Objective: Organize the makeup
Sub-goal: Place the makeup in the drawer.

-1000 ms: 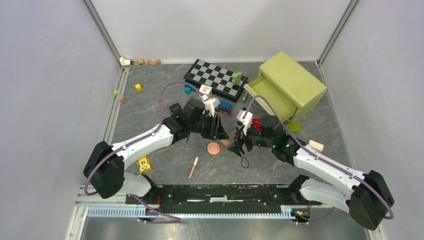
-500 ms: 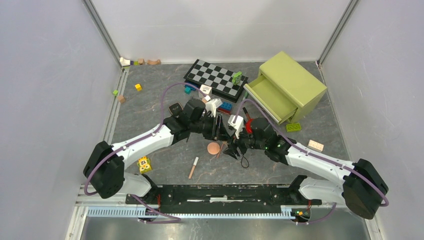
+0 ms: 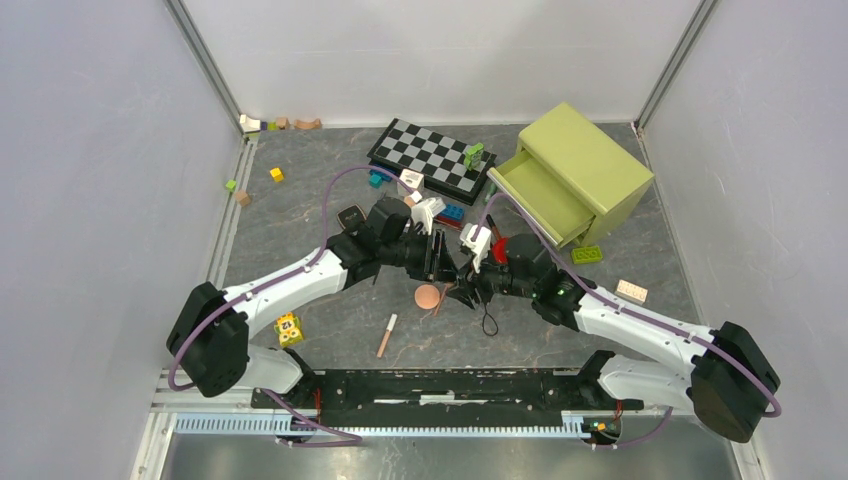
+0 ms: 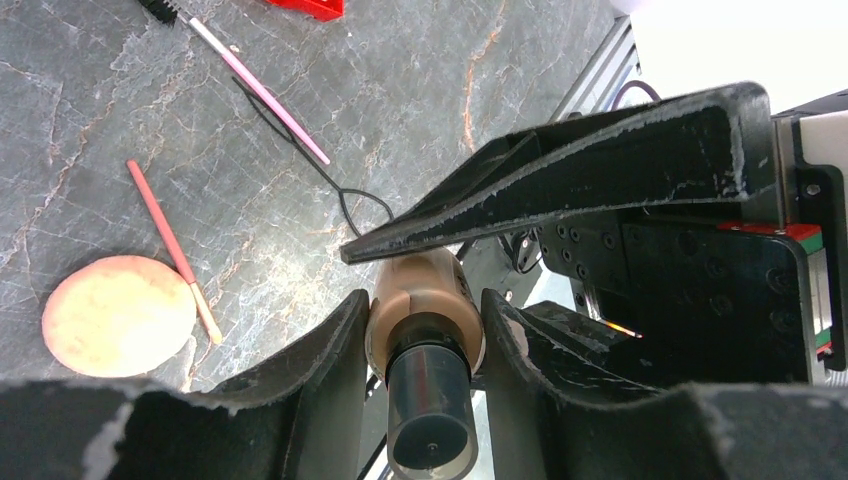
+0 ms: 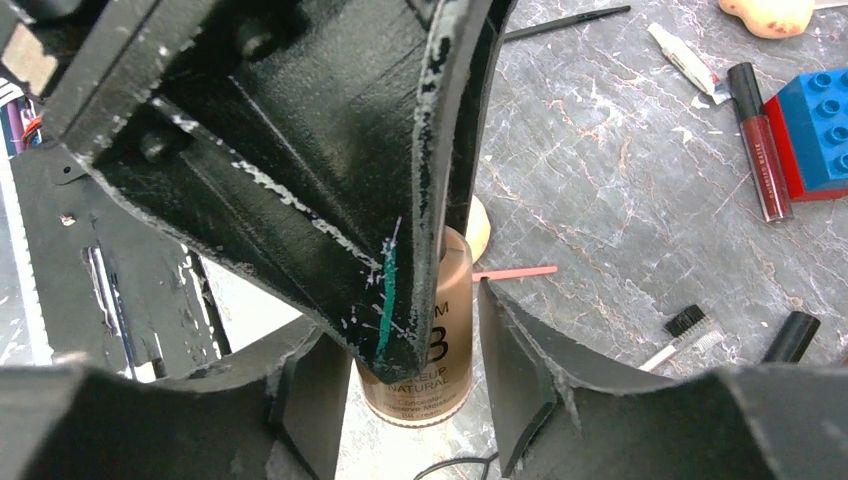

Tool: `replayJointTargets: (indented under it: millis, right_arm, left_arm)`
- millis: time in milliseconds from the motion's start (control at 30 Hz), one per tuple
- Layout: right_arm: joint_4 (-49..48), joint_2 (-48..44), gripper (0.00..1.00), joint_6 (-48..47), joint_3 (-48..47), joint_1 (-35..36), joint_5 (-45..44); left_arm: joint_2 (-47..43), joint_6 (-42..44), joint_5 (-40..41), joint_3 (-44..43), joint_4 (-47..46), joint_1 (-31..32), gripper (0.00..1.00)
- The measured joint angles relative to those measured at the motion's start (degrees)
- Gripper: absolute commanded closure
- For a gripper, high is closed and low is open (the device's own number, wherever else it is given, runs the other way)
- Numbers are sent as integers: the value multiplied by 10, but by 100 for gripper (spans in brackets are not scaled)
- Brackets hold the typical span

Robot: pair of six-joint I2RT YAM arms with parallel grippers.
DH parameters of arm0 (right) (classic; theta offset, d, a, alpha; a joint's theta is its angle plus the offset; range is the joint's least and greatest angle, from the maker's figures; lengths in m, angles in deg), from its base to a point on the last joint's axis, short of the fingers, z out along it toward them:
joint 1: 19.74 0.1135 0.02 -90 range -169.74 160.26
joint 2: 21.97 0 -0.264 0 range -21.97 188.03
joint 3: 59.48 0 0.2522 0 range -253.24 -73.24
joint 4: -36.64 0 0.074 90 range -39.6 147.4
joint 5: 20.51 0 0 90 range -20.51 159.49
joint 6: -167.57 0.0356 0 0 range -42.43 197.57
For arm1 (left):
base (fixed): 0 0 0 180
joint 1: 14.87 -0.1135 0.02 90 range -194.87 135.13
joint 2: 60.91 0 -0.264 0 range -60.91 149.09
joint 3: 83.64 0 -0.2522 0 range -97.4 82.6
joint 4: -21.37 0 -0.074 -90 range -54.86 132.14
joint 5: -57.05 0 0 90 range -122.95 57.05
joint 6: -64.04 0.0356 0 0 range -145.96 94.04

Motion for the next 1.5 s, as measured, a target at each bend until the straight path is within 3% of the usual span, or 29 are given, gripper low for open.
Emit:
replayJointTargets:
  millis: [200,367,467,633,1067,1333,1500]
  right_arm:
    - [1,0,61,2,0,0,4]
    - [2,0,85,1,0,0,7]
    - [3,0,91,1,0,0,10]
    - [14,0,93,1,0,0,12]
    - [38,-9,95,-3,0,0,1]
    - [63,-33,97,-26,-7,0,-38]
    - [148,-13,98,-56,-79,-2,-108]
  left_arm:
    - [0,0,0,0,1,0,68]
    - [0,0,0,0,2,0,55]
    - [0,0,0,0,2,0,44]
    - [-1,-1,2,0,3,0,35]
    - [-11,0,26,-4,19,-12,29]
    - [-54,0,-3,-4,31,-102,25]
    - [-90,0,-1,-6,50,-177,24]
